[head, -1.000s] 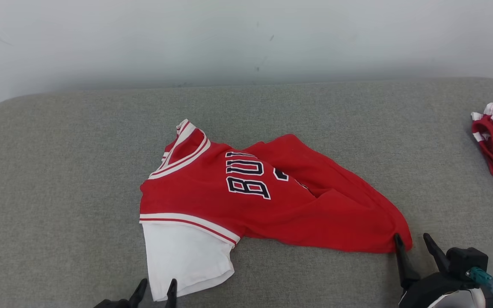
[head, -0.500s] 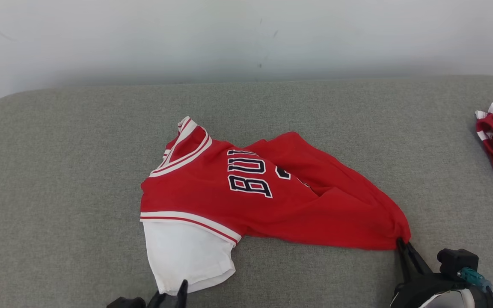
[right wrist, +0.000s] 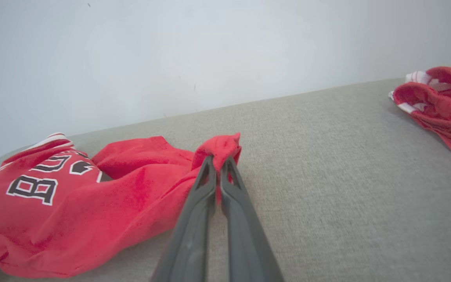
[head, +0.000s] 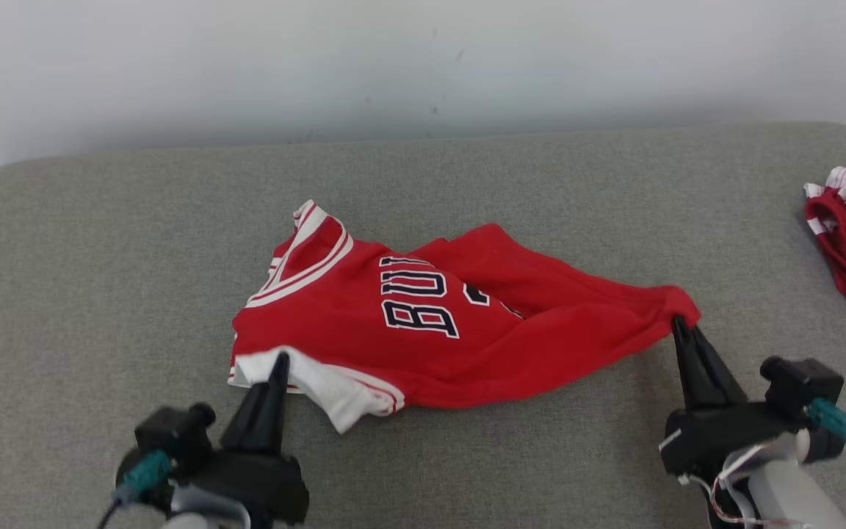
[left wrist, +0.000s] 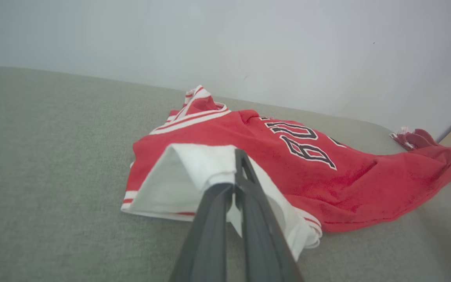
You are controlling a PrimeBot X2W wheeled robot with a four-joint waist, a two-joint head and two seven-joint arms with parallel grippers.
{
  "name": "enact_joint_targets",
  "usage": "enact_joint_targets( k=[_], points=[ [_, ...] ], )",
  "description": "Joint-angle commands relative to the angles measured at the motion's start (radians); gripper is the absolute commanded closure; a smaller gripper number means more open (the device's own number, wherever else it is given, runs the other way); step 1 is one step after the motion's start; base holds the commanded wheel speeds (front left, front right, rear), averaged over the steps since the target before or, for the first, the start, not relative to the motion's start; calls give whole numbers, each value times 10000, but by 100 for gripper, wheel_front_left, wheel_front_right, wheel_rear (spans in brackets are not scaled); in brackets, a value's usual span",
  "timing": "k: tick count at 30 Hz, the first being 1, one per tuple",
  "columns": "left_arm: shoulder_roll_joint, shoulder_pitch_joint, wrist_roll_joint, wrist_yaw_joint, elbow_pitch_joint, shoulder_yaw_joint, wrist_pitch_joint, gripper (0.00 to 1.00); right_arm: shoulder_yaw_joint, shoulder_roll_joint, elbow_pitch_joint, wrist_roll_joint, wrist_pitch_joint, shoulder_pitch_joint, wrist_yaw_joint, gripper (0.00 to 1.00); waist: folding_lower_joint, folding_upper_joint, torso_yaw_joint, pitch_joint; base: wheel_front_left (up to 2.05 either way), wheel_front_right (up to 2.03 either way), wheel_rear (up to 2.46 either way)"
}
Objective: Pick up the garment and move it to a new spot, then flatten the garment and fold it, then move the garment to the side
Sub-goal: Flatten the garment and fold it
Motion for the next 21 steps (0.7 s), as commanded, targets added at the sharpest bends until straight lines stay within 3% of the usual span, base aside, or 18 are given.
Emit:
enact_joint_targets(
  k=[1,7,14,21],
  points=[
    [151,-417,24,18,-101,-27,0,100,79,-112,-107,85,-47,-276,-27,100,0,0,-39,141,0,0,0],
    [963,-3583,-308,18,-90,-697,281,100,521,-577,-394,774,-49,-2478,-27,100,0,0,-205,1056,0,0,0],
    [1931,-8263,-726,18,45,-1421,1519,100,826,-1471,-149,1628,358,-6209,-27,100,0,0,-406,3052,0,0,0],
    [2008,-12630,-1152,19,1603,-1372,2441,100,856,-2106,457,2220,1125,-10032,-27,100,0,0,-515,4446,0,0,0]
  ],
)
